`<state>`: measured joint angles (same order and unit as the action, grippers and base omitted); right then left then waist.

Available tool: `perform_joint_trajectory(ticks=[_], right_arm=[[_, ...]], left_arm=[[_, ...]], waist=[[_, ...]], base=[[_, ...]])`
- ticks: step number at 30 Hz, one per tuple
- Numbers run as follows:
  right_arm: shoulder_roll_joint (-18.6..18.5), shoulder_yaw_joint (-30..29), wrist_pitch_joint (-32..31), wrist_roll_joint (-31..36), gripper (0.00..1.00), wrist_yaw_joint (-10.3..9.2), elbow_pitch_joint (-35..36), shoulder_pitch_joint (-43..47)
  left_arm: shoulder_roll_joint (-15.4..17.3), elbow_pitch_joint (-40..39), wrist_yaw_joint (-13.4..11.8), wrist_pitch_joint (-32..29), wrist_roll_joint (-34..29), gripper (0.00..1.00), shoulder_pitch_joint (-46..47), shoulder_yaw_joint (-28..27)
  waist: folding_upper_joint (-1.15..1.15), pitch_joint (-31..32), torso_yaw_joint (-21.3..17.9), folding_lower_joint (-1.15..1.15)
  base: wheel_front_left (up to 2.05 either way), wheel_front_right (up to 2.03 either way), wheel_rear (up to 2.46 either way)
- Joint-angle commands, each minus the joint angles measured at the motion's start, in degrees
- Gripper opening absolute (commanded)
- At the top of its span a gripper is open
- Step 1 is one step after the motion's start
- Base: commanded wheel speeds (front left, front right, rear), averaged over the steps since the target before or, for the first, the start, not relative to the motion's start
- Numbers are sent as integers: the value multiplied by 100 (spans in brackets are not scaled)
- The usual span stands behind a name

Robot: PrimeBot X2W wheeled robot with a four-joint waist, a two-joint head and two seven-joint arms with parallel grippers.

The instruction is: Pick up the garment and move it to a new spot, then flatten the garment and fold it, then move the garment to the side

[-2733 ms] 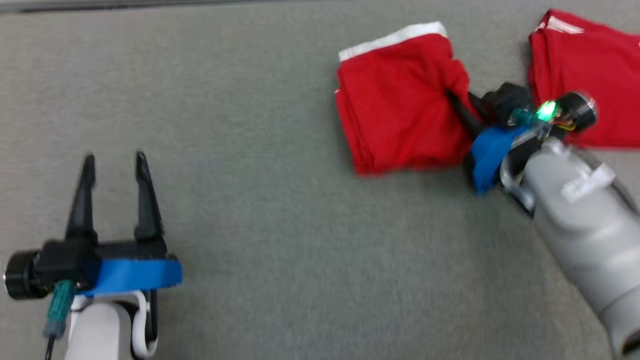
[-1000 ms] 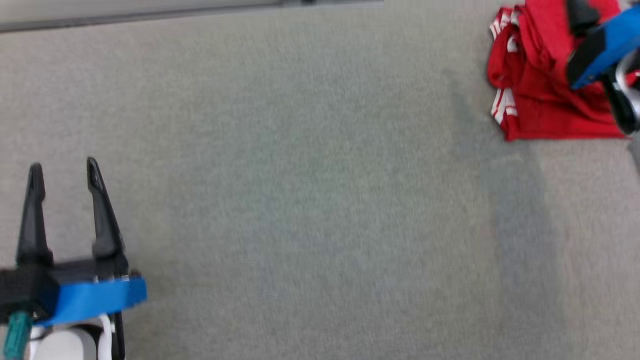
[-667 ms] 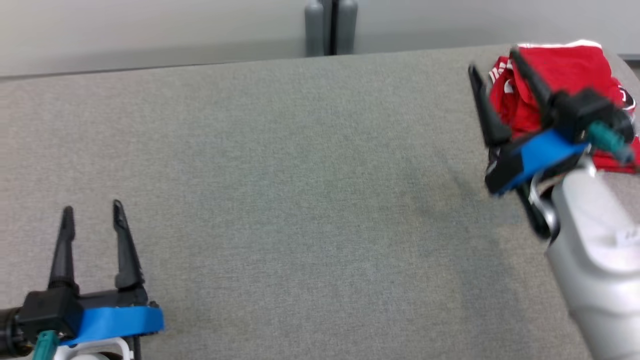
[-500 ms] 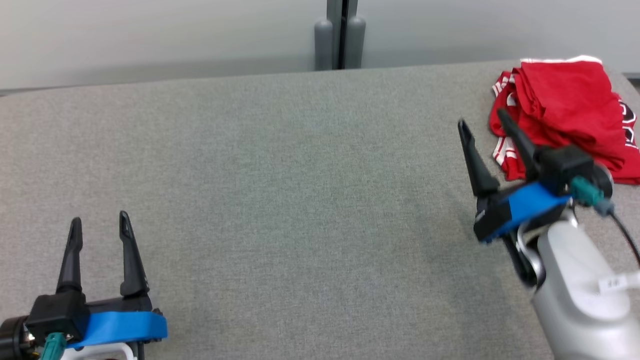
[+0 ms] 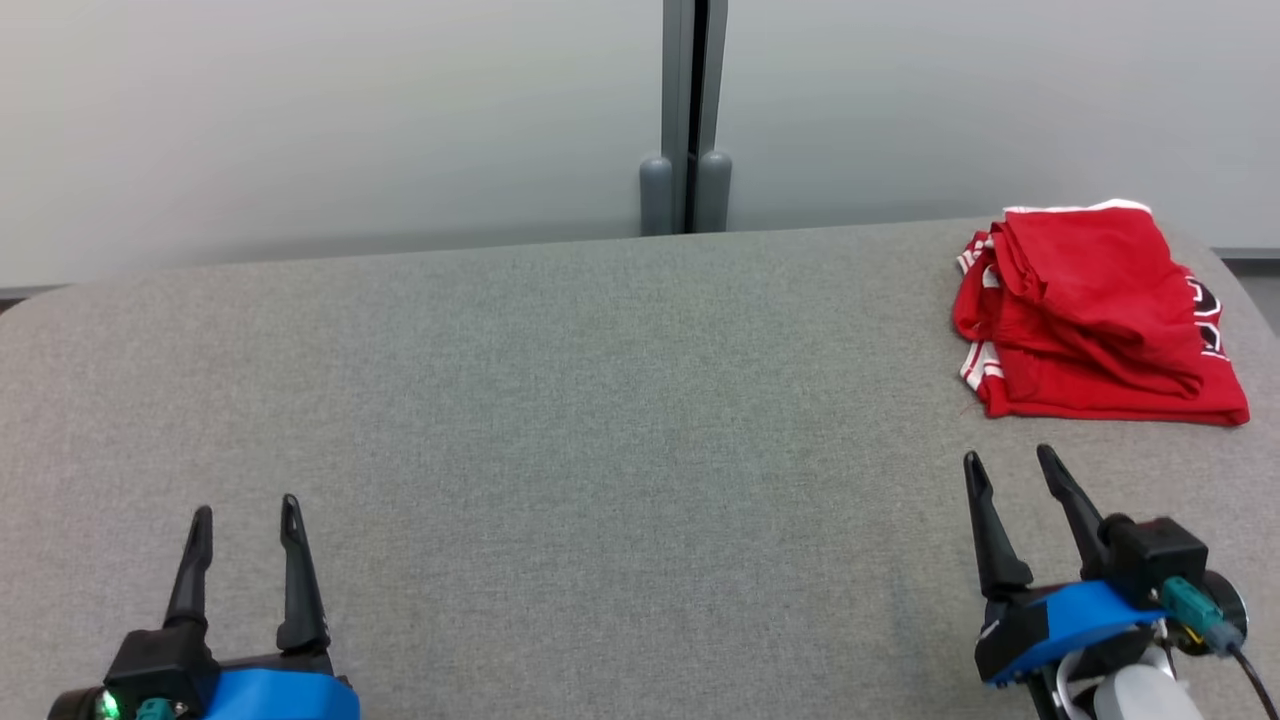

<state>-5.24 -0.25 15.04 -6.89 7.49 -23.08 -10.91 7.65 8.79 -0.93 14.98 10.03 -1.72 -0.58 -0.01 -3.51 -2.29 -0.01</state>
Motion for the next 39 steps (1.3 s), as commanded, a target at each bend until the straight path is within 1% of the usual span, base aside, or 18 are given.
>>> perform_joint_trajectory(ticks=[1,7,14,27,39], right_arm=[[71,-60,8,84,100,1,150,235],[198,-213,-188,211,100,1,604,549],[234,-307,-478,260,100,1,1013,731],[235,-266,-691,131,100,1,1232,842],[235,-271,-665,82,100,1,1250,865]], left_arm=[[5,49,35,22,23,100,-46,50],[20,201,73,-3,36,100,-44,134],[84,182,95,-138,53,100,-7,208],[162,-45,13,-351,101,100,-34,234],[223,-109,-58,-404,93,100,-92,268]], waist=[[1,92,-34,1],[1,220,-12,1],[1,337,15,1],[1,380,40,1],[1,369,20,1]], base=[[0,0,0],[0,0,0],[0,0,0],[0,0,0],[0,0,0]])
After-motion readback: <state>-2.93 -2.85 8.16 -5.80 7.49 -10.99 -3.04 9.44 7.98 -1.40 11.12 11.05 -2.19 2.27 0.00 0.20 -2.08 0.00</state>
